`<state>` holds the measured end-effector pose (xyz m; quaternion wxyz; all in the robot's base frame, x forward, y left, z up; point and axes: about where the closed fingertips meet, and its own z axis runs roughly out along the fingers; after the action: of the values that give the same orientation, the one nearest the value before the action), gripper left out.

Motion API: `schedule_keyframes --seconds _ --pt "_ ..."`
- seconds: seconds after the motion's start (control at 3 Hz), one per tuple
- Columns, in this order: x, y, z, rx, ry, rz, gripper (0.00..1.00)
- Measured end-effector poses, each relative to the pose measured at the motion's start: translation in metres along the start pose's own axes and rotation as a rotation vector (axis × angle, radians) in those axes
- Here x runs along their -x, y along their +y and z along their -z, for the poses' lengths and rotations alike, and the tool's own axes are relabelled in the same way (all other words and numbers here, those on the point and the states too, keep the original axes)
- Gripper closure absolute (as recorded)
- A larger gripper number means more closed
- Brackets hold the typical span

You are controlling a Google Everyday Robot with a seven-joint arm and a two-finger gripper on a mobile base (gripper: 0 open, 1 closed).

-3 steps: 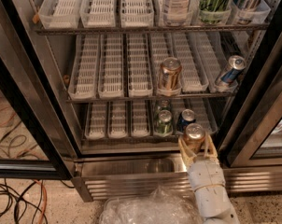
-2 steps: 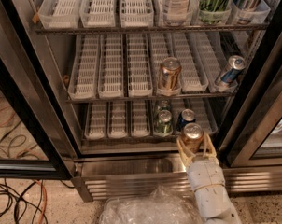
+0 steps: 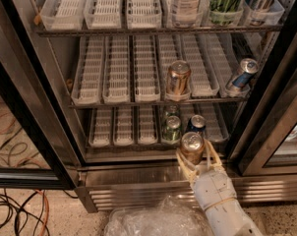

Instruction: Pick orange can from bottom shelf of fridge

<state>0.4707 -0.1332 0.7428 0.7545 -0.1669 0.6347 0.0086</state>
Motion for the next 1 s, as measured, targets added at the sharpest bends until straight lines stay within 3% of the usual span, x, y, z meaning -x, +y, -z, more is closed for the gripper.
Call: schedule_keyframes --seconds 0.67,1.0 --pt "0.023 0.049 0.015 0.185 -0.023 0.003 1.00" --pt "0.037 0.063 0.021 0.235 -0.056 0.000 1.00"
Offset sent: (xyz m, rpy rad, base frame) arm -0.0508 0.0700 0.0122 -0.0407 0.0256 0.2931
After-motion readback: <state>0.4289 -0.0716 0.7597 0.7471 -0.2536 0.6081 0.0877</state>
